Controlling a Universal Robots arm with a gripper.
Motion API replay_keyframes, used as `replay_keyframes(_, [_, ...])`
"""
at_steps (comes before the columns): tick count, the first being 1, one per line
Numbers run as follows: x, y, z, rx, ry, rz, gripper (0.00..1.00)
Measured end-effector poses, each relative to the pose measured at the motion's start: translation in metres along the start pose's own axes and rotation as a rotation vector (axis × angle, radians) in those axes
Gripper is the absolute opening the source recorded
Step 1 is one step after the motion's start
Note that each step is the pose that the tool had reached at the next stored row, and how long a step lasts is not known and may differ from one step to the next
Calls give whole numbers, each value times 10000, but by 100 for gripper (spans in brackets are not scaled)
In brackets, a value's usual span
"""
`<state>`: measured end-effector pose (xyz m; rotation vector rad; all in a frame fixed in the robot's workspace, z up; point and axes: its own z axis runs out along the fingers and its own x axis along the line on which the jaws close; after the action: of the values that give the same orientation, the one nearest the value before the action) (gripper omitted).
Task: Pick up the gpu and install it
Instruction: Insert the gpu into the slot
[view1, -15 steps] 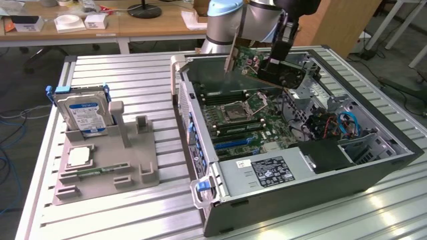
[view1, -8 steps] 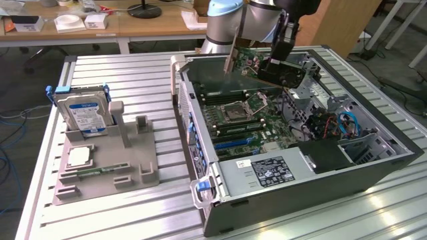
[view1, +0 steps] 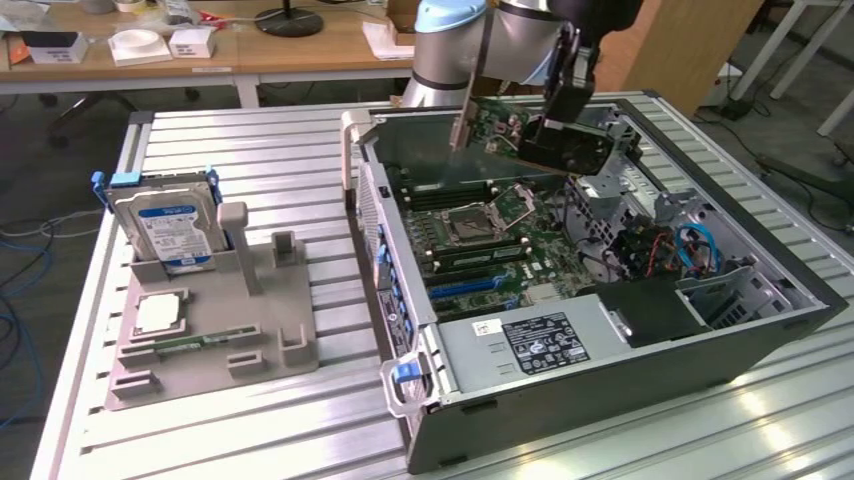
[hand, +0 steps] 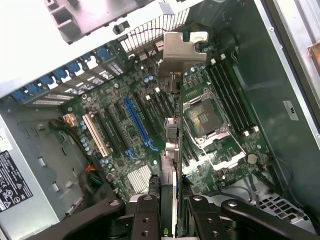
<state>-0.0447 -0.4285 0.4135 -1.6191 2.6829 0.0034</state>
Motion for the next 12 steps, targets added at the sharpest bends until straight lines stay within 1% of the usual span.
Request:
replay_keyframes(2, [6,1,3,144,-74,-48,26])
replay_keyframes(5, [14,6,6,395,-197,-101,26])
replay_keyframes(6, [15,8,11,442,-224,-136,26])
replay_keyframes(12, [22,16,48,430,-241,-861,26])
